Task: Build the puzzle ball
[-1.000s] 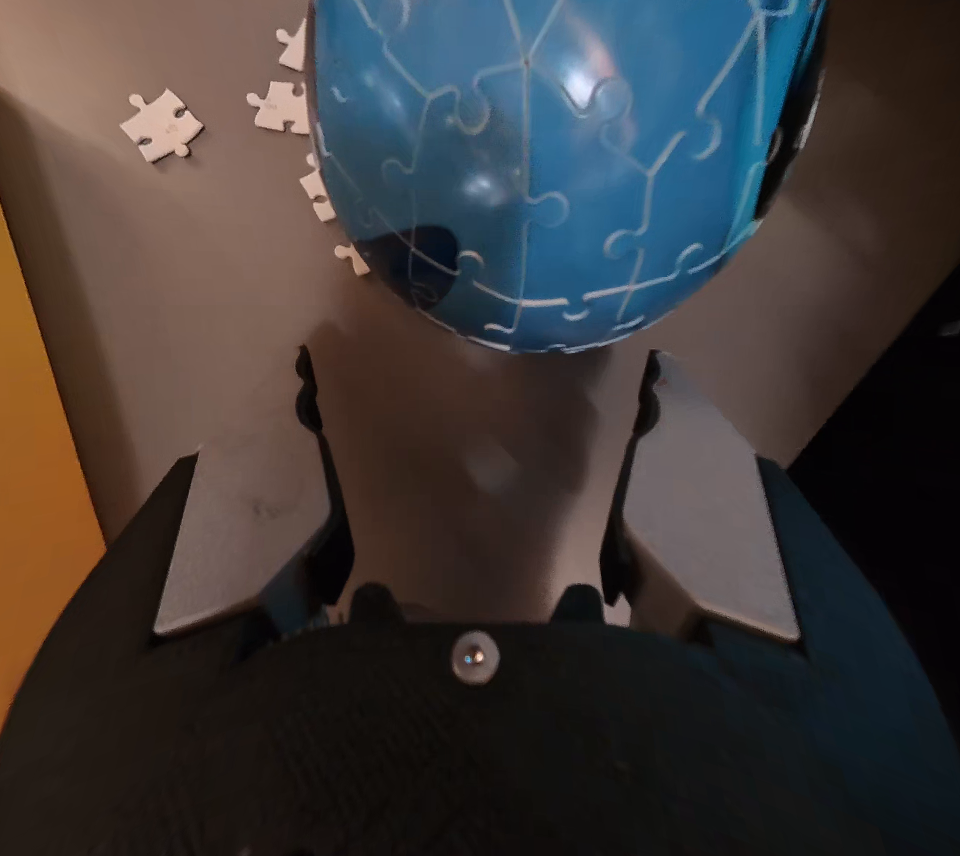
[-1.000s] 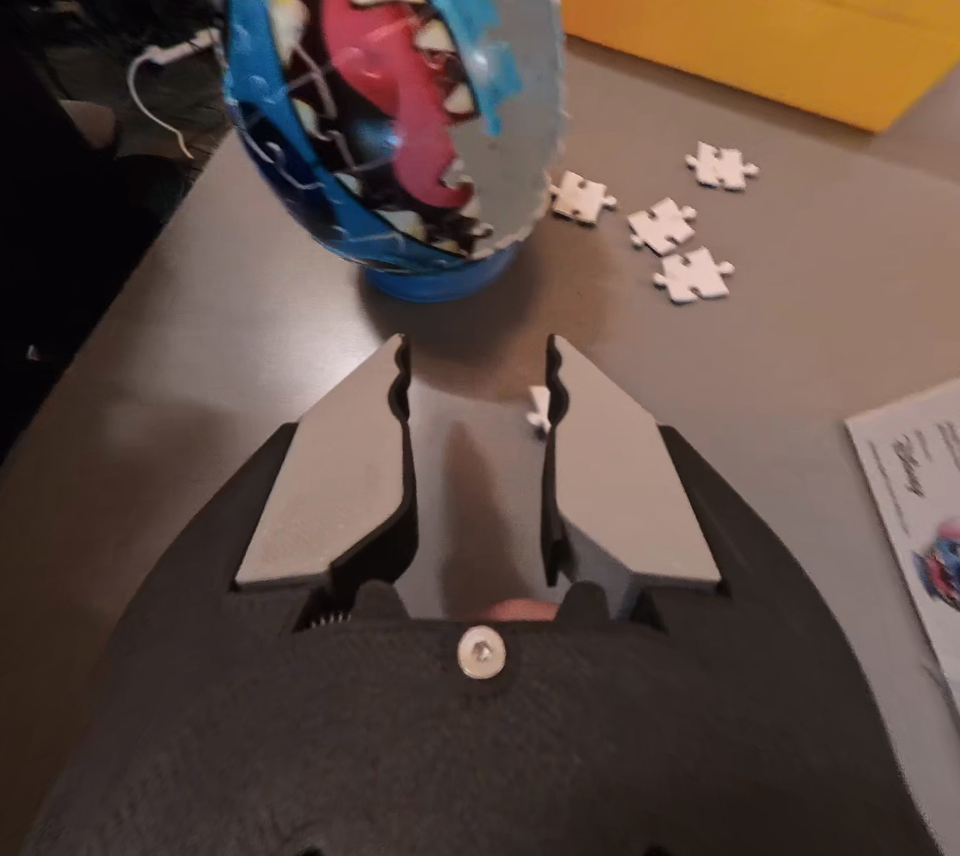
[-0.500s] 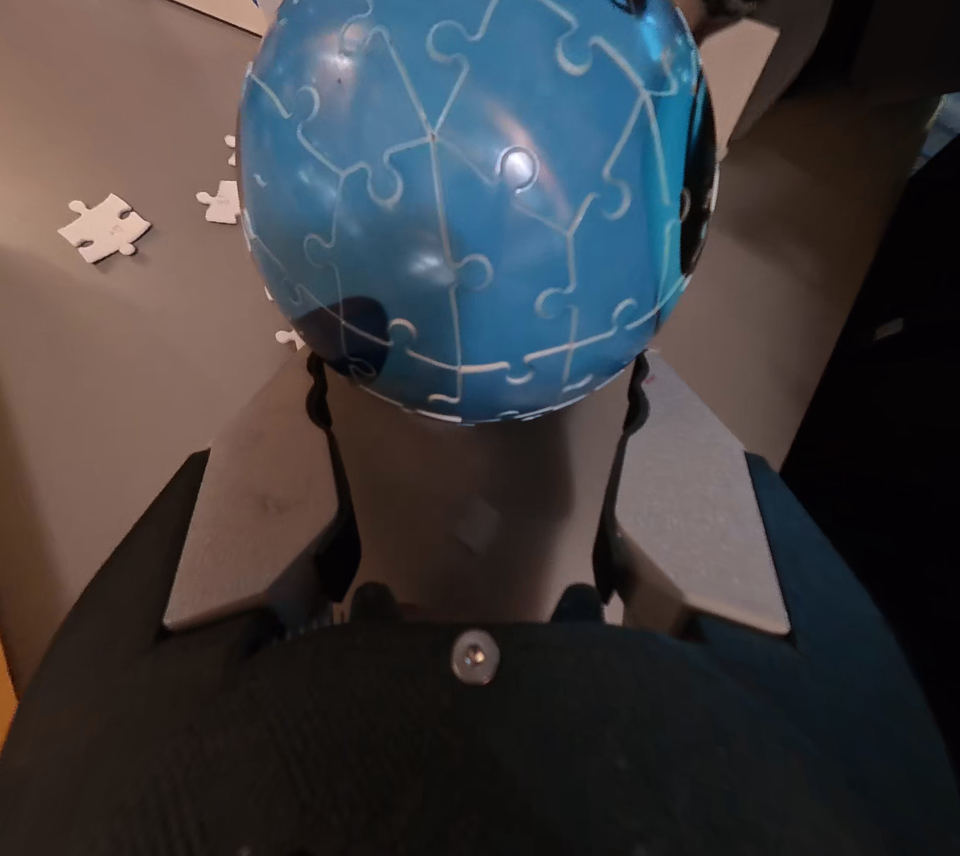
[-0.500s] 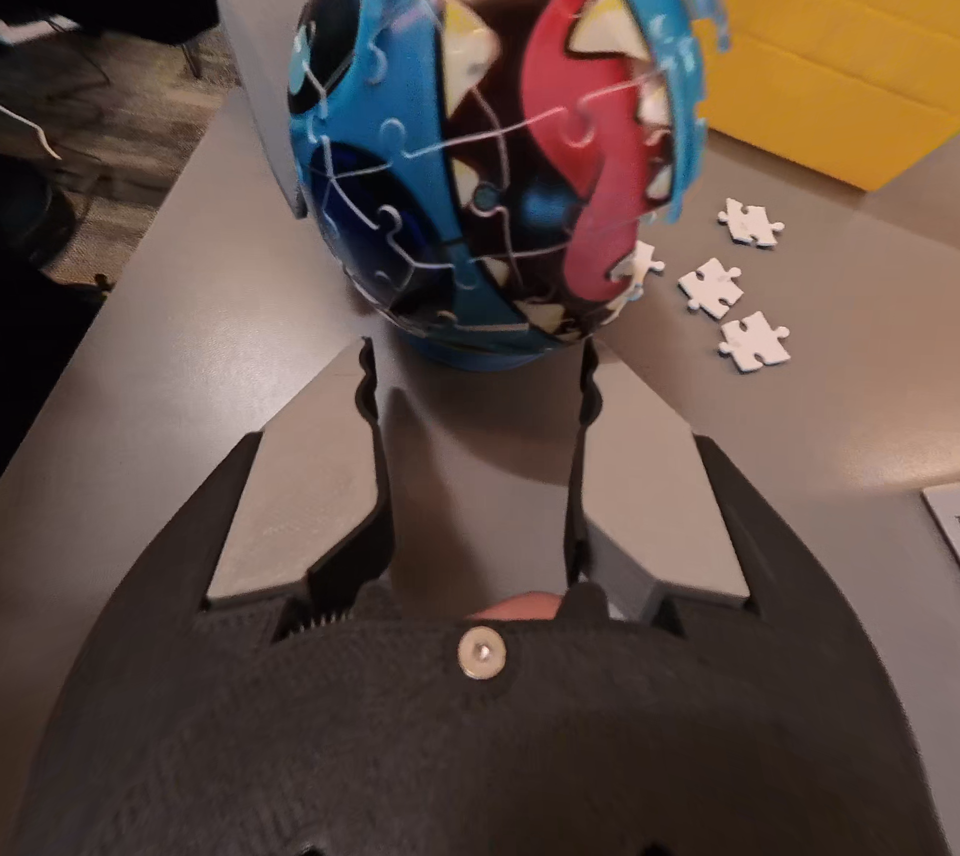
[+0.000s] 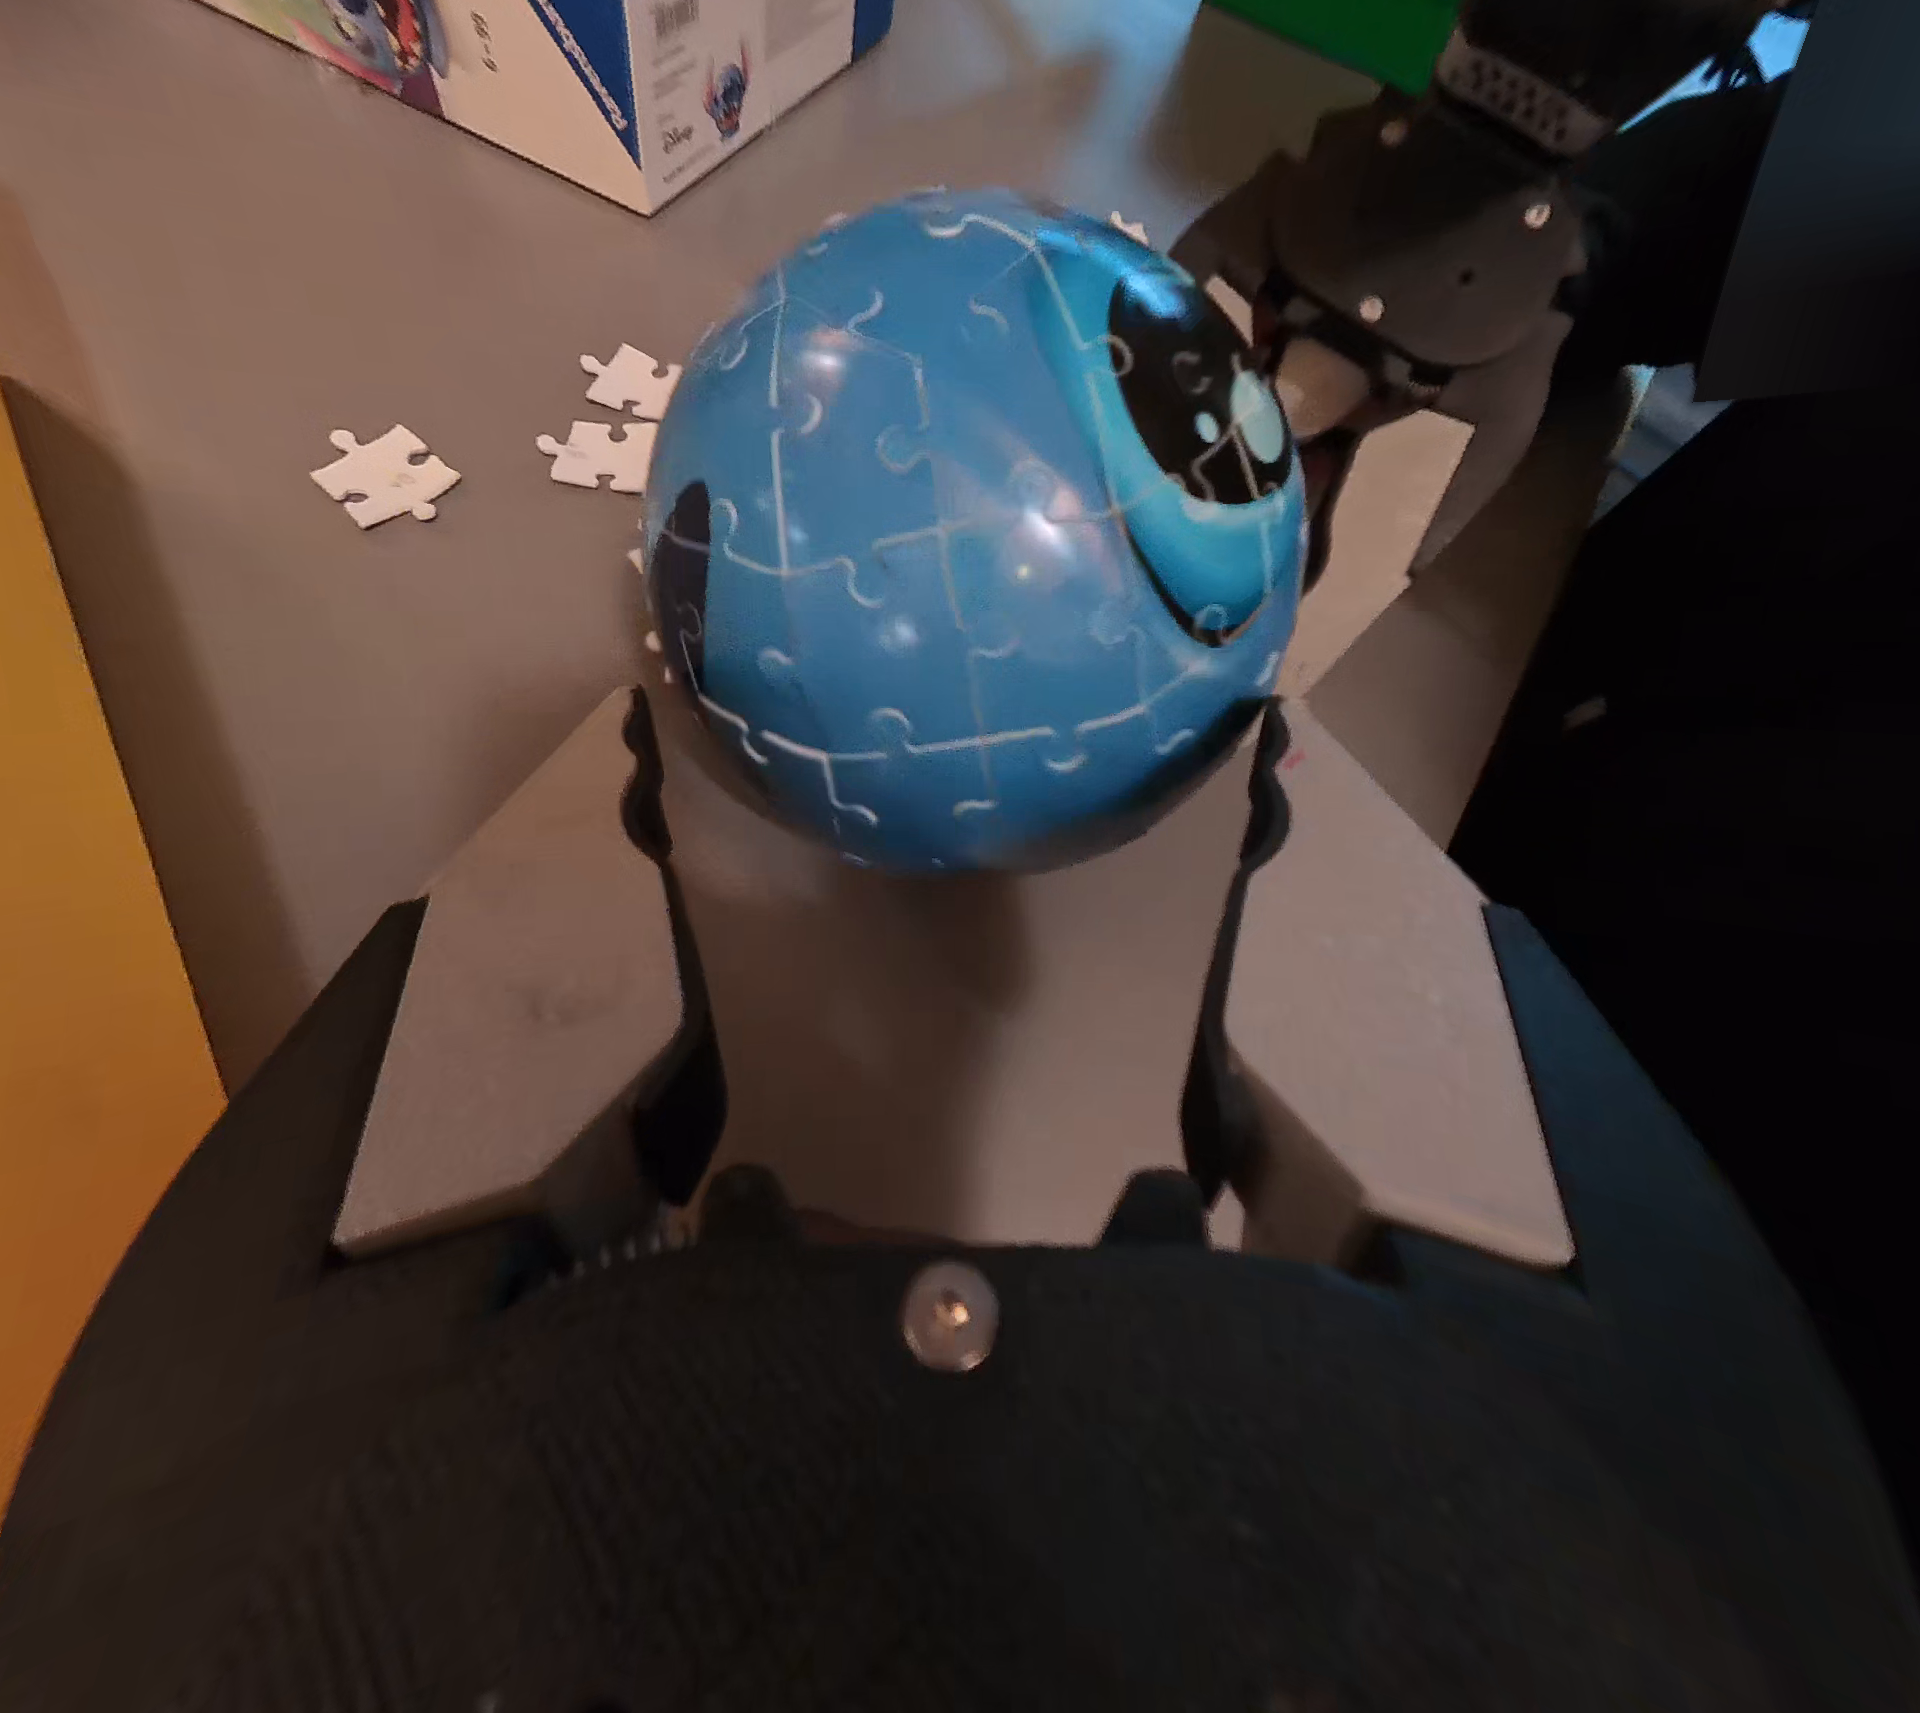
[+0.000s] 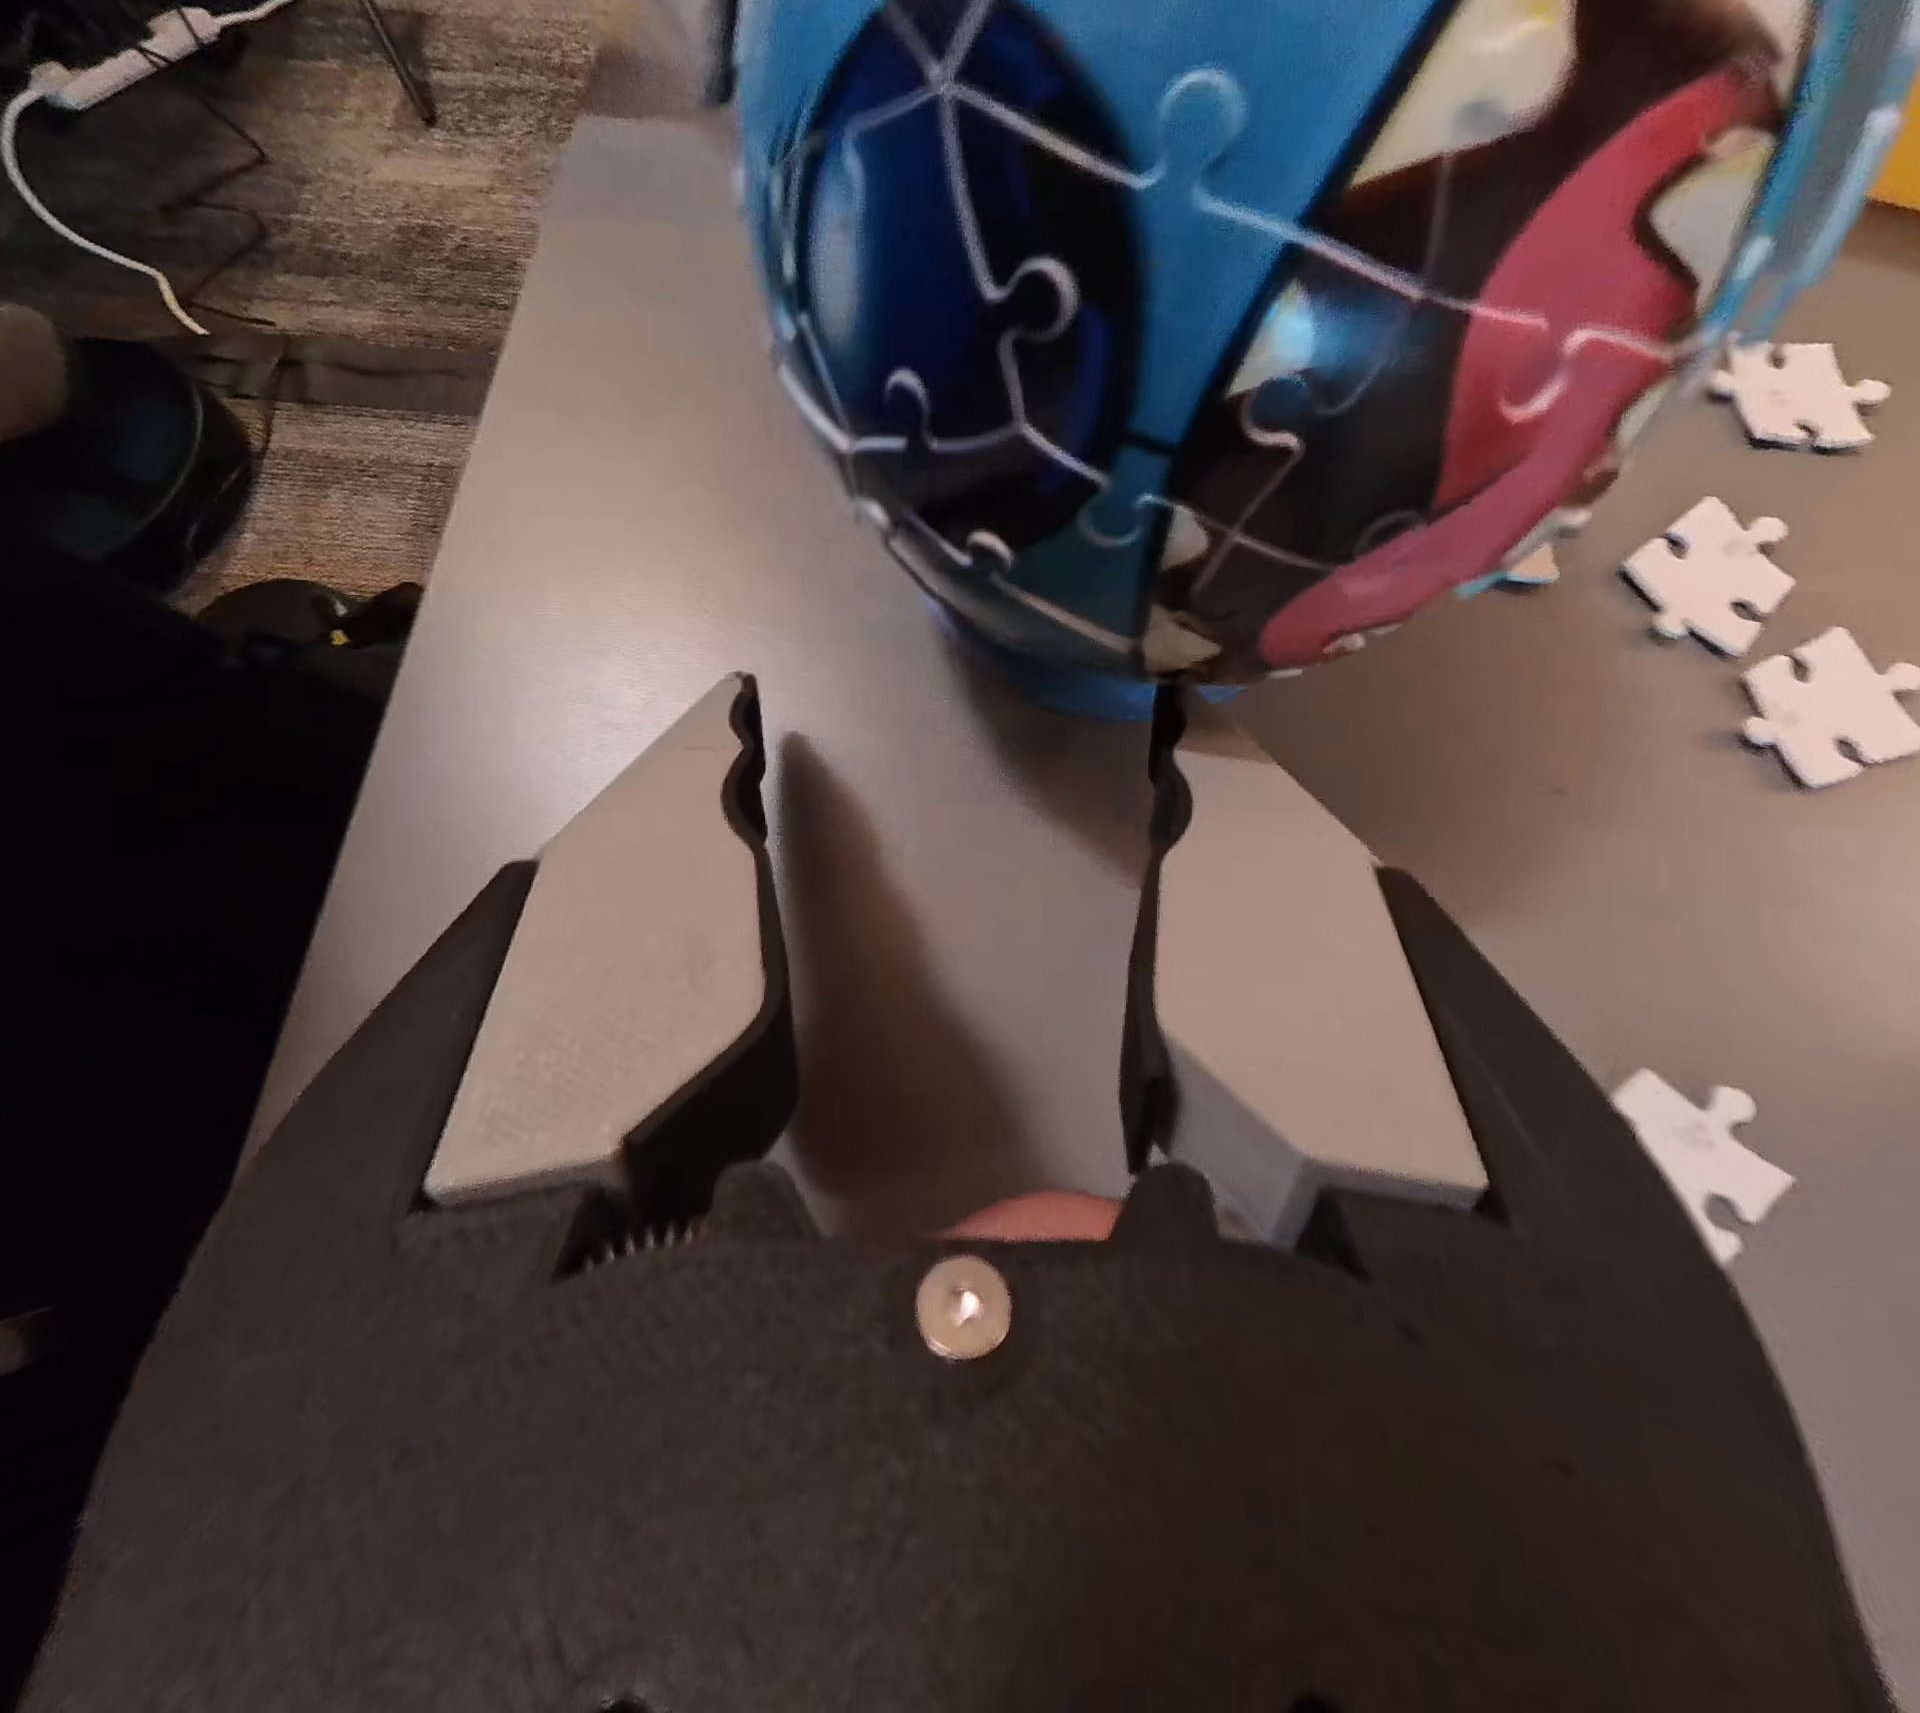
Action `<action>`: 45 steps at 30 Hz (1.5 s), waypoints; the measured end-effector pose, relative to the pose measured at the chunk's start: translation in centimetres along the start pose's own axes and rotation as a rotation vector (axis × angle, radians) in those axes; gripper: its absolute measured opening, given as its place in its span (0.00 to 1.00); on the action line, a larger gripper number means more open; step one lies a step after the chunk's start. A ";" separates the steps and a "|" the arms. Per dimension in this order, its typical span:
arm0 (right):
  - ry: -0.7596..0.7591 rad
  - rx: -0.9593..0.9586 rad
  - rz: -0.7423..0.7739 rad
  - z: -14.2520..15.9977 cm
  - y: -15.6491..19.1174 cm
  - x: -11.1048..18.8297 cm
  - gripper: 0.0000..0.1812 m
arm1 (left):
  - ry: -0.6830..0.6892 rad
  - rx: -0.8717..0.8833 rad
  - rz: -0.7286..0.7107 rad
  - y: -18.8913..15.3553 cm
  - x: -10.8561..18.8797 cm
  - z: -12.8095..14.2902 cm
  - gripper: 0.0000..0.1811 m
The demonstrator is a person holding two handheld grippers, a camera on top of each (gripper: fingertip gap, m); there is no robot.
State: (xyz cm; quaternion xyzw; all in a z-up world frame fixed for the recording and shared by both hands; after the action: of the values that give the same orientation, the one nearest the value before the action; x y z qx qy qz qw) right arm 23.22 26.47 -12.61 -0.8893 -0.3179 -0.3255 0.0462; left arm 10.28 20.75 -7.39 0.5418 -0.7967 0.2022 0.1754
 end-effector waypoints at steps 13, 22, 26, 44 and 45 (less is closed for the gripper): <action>-0.077 0.129 -0.138 -0.5 3.2 0.8 0.36 | -0.099 0.123 -0.231 1.7 3.9 1.6 0.59; -0.142 0.247 -0.088 1.1 -6.3 9.7 0.33 | 0.053 0.078 -0.344 -2.2 0.6 2.8 0.69; -0.260 0.219 -0.288 -2.6 -8.8 11.3 0.33 | 0.055 0.074 -0.407 -2.5 -1.3 2.9 0.69; -0.288 -0.008 -0.540 -6.2 -10.0 5.3 0.37 | -0.055 0.238 -0.522 2.3 1.7 4.0 0.65; -0.289 -0.008 -0.530 -6.0 -9.9 5.4 0.37 | -0.067 0.250 -0.526 2.6 2.0 4.0 0.65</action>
State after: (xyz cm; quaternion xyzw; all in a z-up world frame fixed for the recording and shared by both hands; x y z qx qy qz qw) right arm 17.24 35.51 -5.86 -0.8126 -0.5410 -0.1974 -0.0895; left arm 6.93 17.99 -10.22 0.7537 -0.6031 0.2283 0.1272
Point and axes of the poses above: each gripper's, where its closed fingertips meet, x back along the fingers, z out of its underside, y = z × x across the jaws, the point moved 5 cm from there along x, back along the fingers, and after that the axes turned 12 degrees about -z, right-handed, at the moved point
